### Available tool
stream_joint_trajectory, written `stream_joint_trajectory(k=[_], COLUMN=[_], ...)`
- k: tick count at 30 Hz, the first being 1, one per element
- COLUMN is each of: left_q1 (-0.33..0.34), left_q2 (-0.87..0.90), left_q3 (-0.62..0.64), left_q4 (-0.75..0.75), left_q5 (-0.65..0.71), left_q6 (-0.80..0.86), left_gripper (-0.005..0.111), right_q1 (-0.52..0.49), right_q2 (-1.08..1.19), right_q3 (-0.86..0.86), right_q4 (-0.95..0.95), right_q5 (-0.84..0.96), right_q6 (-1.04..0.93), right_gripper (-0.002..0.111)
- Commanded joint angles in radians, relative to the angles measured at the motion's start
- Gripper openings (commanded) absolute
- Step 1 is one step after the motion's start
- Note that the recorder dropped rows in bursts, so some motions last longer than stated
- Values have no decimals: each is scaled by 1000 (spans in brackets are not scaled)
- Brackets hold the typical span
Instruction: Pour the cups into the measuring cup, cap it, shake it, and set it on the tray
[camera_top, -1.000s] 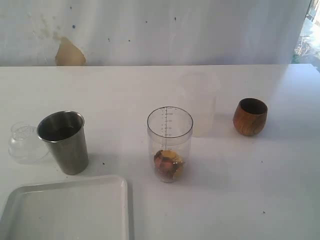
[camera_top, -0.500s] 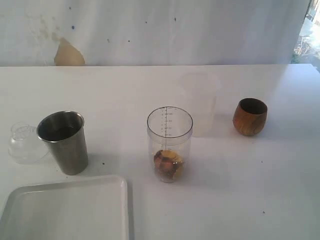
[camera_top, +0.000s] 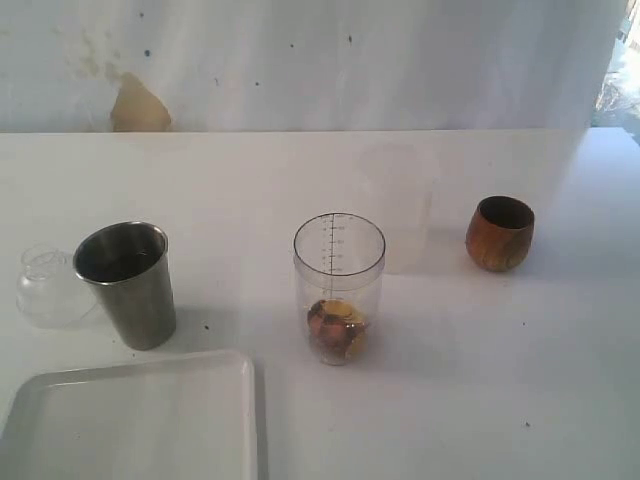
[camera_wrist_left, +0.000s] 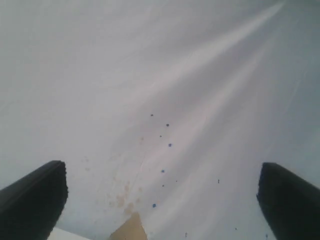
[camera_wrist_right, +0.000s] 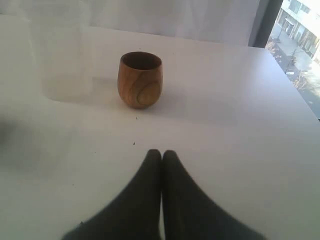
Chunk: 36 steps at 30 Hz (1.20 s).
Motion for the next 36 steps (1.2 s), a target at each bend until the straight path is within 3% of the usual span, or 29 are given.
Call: stream_joint_trajectory(k=[1, 3, 7, 11, 14, 17, 29, 36], left_q1=[-1, -1, -1, -1, -1, -1, -1, -1], left_q2=[32, 88, 252, 460, 617, 771, 1282, 1466], left_q3=[-13, -29, -30, -28, -28, -28, -35, -109], left_q4=[142, 268, 663, 877, 903, 901, 793, 816], left_q5=[-16, -16, -17, -123, -299, -388, -608, -670], left_q6=[-98, -196, -488, -616, -568, -496, -210, -174], left_gripper=[105, 105, 105, 104, 96, 87, 88, 88], right_q1=[5, 5, 5, 5, 5, 5, 5, 5], right_q2=[-6, -6, -6, -6, -6, -6, -6, -6], right_q3=[7, 7, 7, 7, 7, 7, 7, 7], right_q4=[0, 0, 0, 0, 0, 0, 0, 0], right_q5=[-1, -1, -1, -1, -1, -1, -1, -1], right_q6=[5, 5, 5, 5, 5, 5, 5, 5], right_gripper=[0, 0, 0, 0, 0, 0, 0, 0])
